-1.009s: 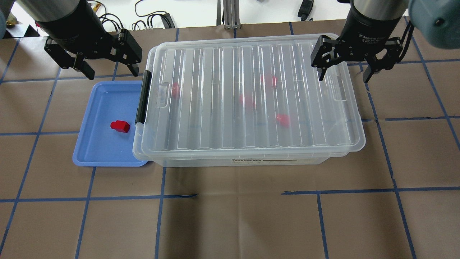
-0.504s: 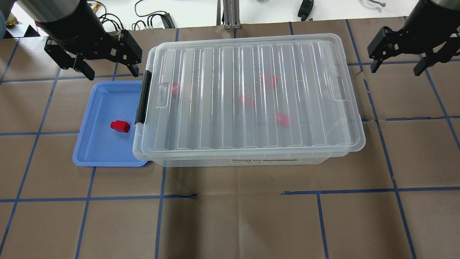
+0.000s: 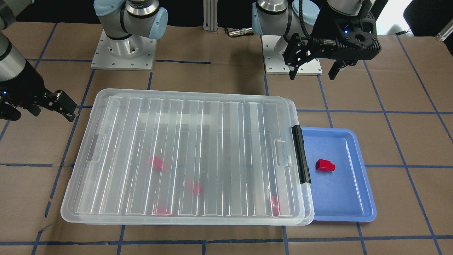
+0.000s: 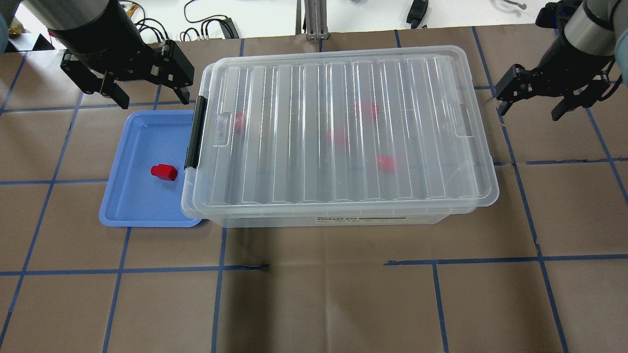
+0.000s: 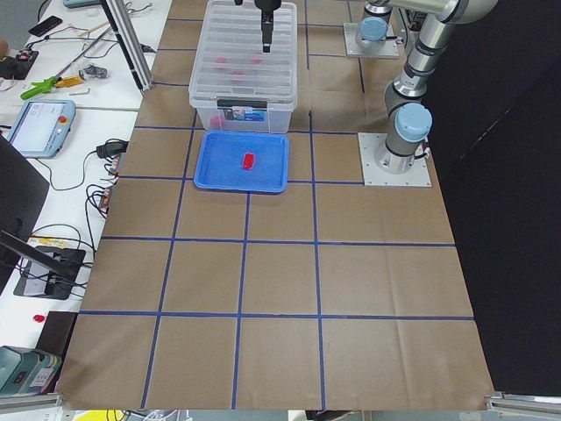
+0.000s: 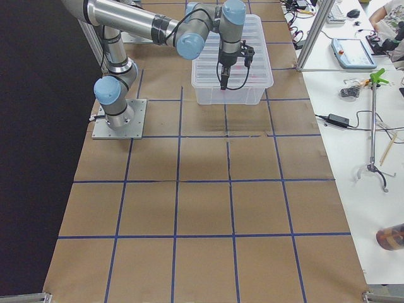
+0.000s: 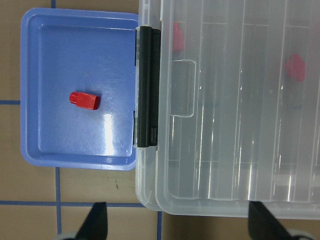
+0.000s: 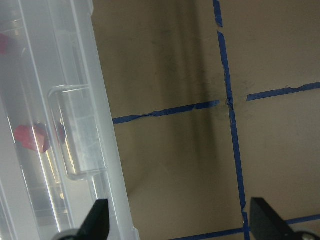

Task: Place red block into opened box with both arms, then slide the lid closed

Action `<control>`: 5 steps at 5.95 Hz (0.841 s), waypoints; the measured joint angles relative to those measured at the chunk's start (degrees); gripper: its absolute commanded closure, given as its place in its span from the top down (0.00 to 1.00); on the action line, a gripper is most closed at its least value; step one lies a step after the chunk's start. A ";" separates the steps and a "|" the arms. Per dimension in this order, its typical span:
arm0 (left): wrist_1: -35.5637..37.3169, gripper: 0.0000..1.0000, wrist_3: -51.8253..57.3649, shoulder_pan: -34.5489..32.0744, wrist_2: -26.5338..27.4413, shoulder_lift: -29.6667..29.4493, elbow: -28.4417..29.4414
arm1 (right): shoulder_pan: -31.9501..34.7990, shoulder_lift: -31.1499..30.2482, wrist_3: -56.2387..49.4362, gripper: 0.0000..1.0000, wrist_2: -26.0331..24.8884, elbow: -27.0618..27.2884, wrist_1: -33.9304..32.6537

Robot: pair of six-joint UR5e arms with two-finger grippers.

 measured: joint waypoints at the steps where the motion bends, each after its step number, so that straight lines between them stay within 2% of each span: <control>1: 0.00 0.98 -0.04 0.00 0.03 0.04 0.03 | 1.43 0.81 1.62 1.00 -0.03 1.10 -1.89; 3: -0.09 0.98 0.49 0.17 0.08 -0.06 0.20 | 3.47 3.17 1.88 1.00 -0.22 2.88 -6.17; 5: -0.20 0.98 8.57 0.66 0.02 -0.28 0.08 | 3.69 3.88 0.01 1.00 -0.76 6.93 -13.98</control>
